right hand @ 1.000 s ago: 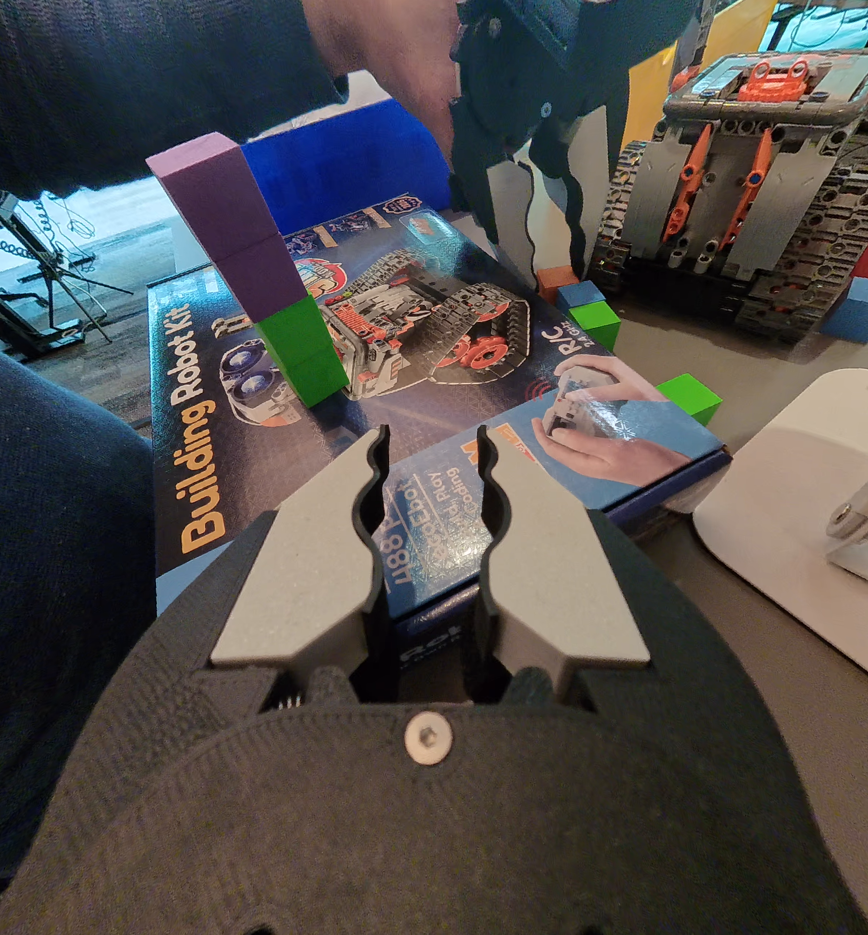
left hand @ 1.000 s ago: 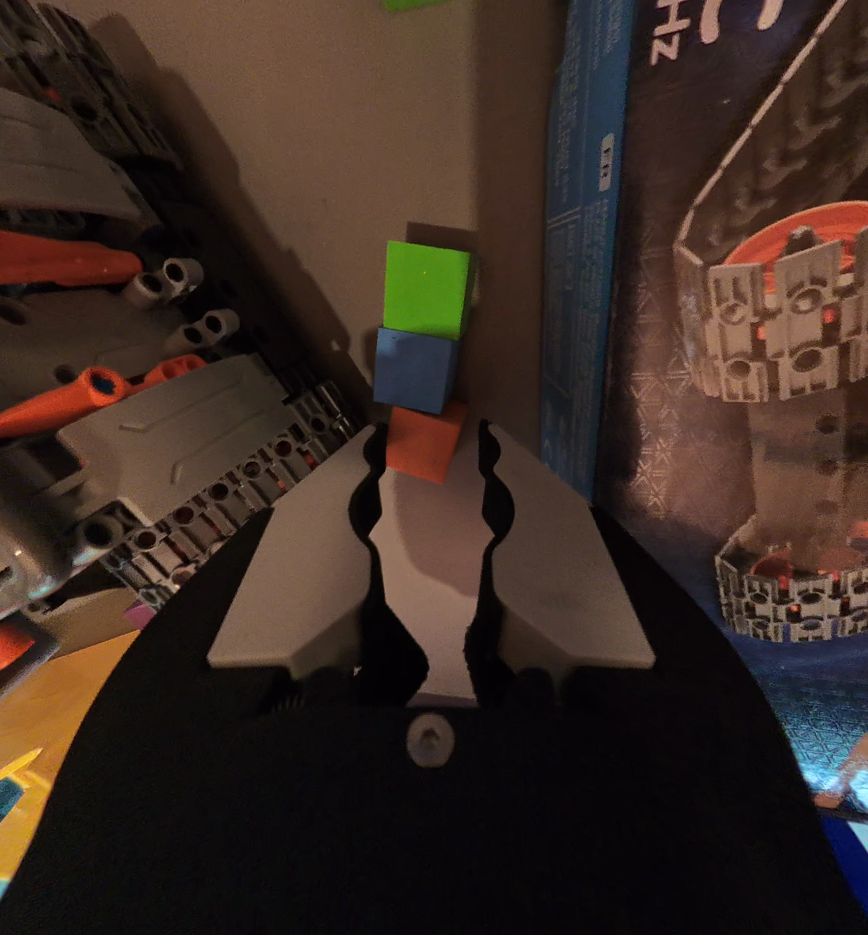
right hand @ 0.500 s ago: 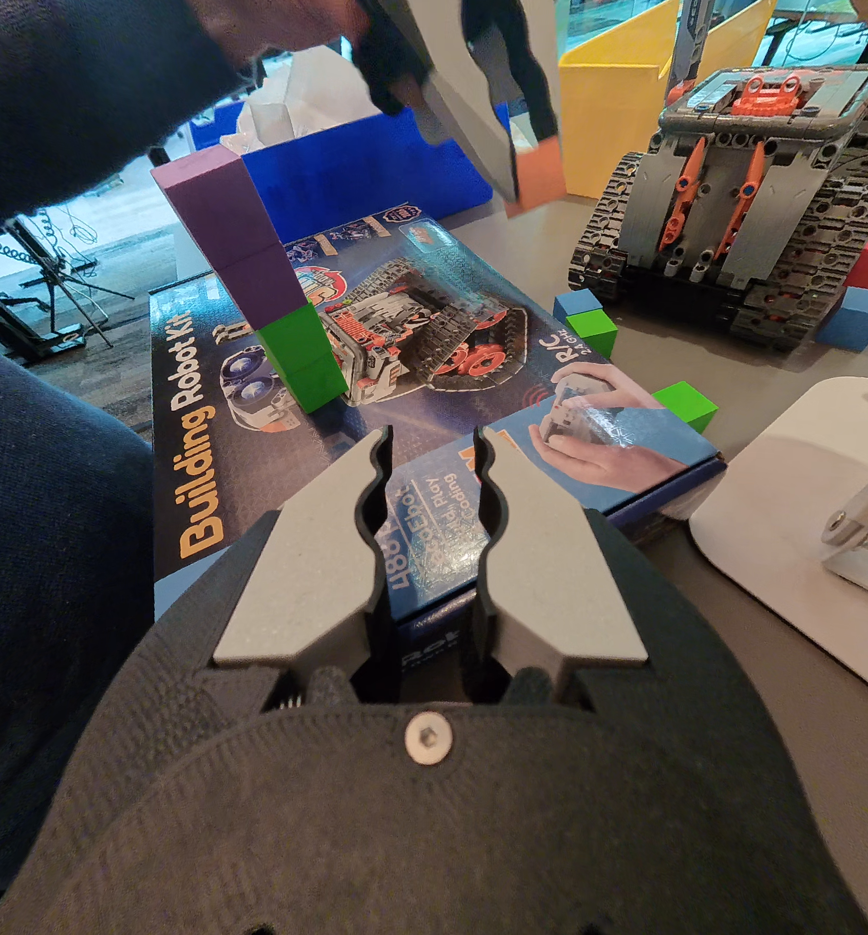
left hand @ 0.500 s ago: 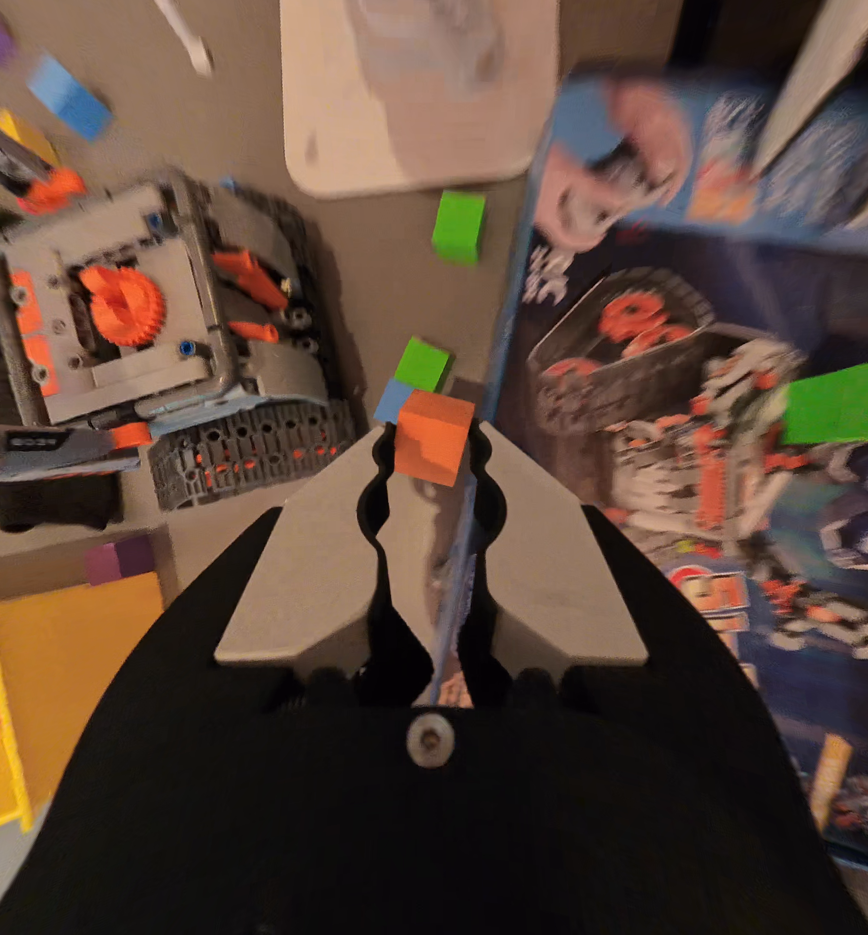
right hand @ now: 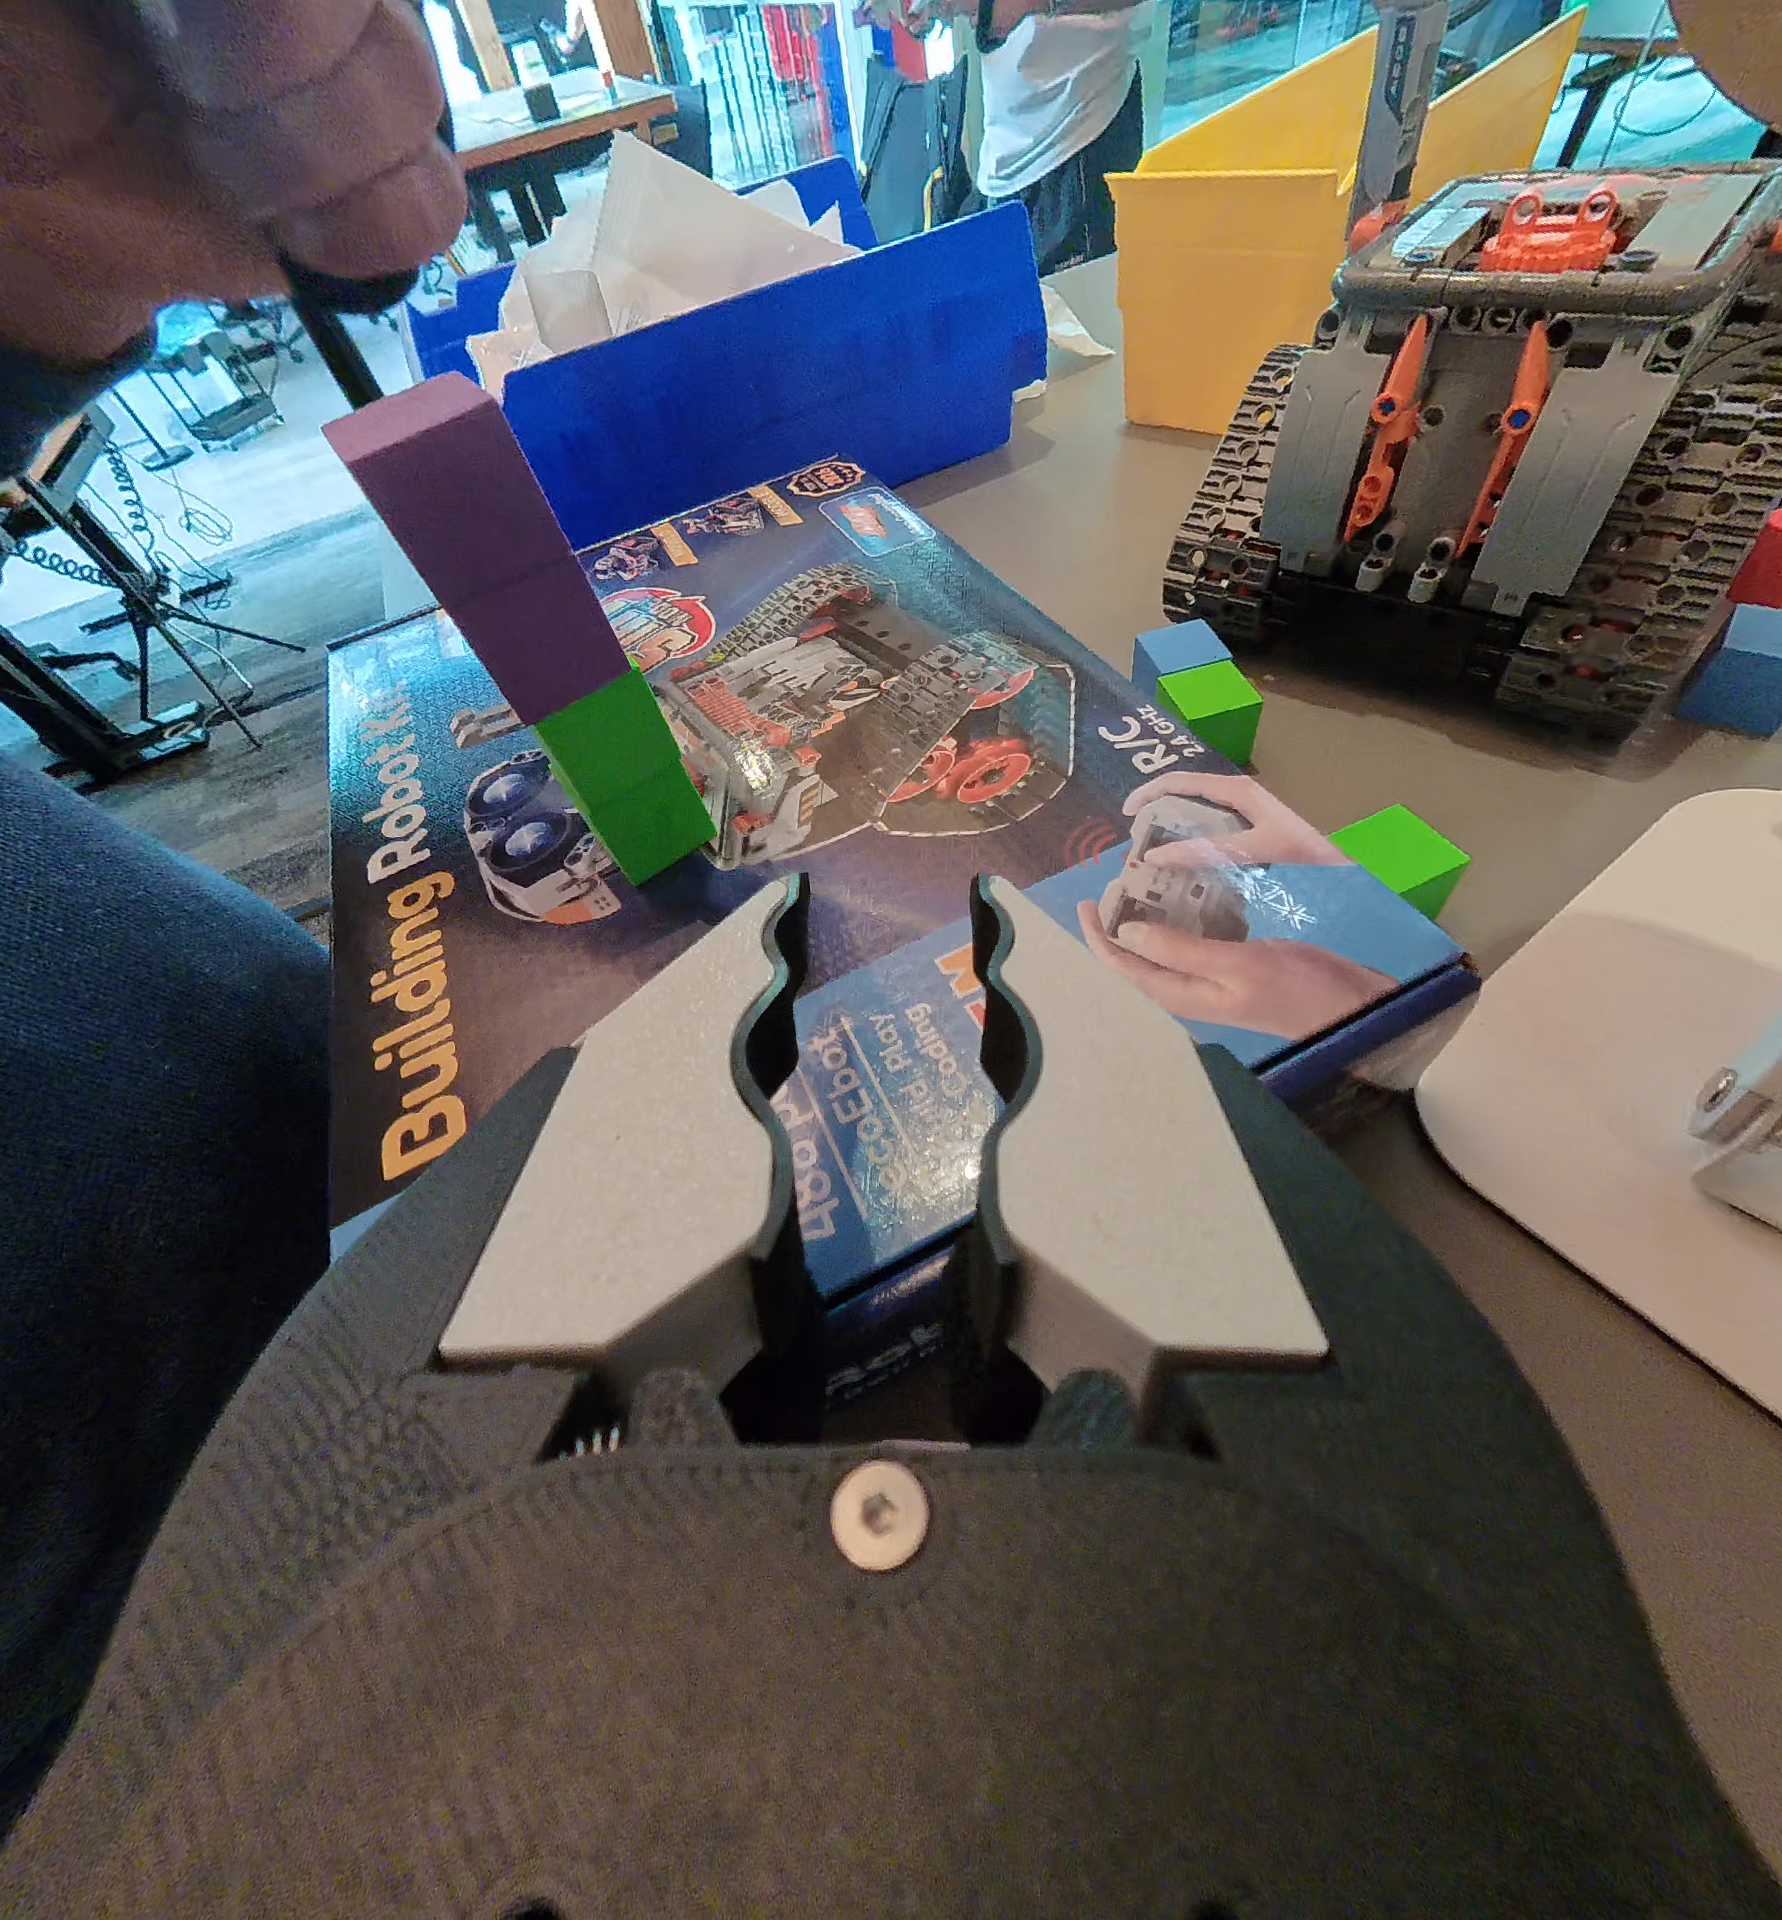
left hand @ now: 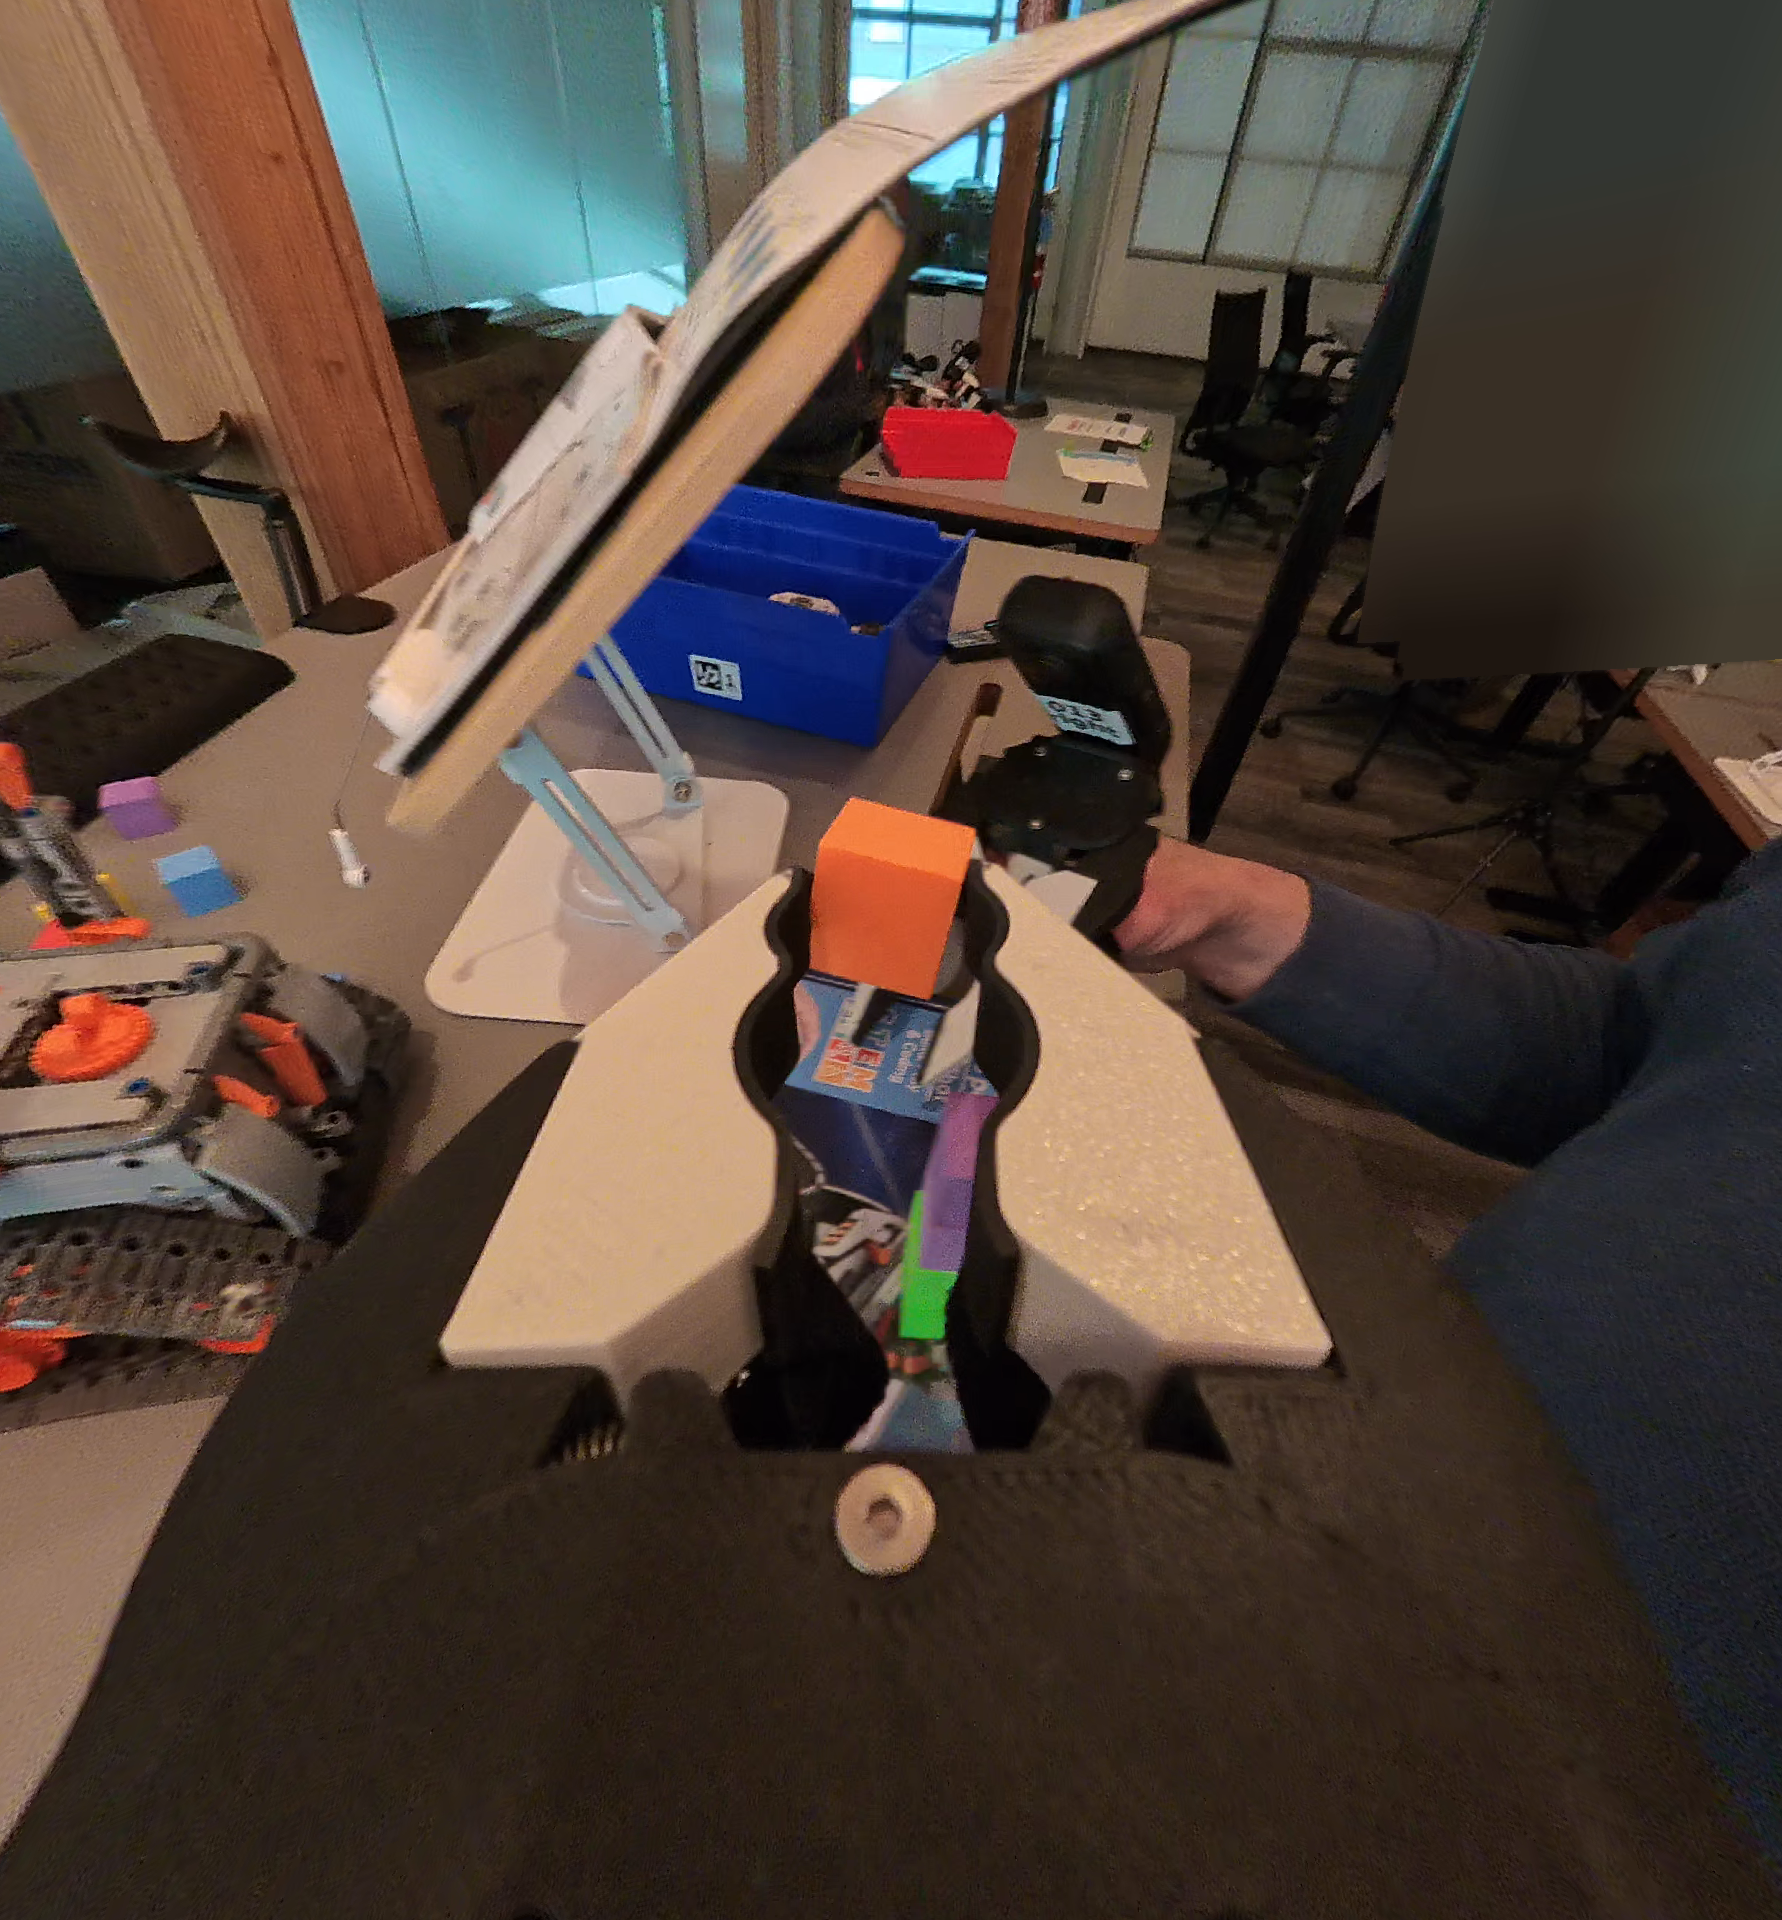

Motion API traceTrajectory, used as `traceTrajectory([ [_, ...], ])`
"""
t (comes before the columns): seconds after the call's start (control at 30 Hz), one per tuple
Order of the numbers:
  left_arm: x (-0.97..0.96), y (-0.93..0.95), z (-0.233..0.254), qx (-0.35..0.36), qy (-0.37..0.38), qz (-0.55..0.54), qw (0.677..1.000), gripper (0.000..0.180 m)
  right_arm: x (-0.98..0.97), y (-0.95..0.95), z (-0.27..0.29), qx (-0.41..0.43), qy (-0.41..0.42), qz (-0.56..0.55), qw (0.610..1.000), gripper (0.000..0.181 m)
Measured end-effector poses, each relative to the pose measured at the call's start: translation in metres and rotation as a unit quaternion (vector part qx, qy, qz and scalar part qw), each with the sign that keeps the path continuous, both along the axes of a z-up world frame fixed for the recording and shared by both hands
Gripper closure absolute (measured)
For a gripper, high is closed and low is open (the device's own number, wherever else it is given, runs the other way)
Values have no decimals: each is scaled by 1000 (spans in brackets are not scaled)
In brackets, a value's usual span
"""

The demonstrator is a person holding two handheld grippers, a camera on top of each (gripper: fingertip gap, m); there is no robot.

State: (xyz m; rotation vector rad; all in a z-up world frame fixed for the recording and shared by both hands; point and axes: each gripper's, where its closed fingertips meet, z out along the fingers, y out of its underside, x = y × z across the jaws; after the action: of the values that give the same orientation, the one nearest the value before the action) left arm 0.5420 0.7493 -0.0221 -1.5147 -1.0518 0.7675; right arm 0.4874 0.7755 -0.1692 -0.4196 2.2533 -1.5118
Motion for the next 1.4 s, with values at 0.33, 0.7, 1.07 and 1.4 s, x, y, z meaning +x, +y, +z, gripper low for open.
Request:
traceTrajectory([
  [0.33, 16, 16, -26, 33, 49, 50, 997, 152, 5, -2, 1, 2, -2, 0, 1000, 152],
  [0.7, 14, 27, -50, 39, 51, 70, 996, 152, 6, -2, 1, 4, -2, -4, 1000, 152],
  [1.07, 15, 27, -53, 53, 53, 63, 995, 152, 7, -2, 1, 2, -4, -3, 1000, 153],
  [1.4, 16, 29, -57, 67, 47, 51, 995, 152, 8, -4, 1, 1, -4, 1, 1000, 152],
])
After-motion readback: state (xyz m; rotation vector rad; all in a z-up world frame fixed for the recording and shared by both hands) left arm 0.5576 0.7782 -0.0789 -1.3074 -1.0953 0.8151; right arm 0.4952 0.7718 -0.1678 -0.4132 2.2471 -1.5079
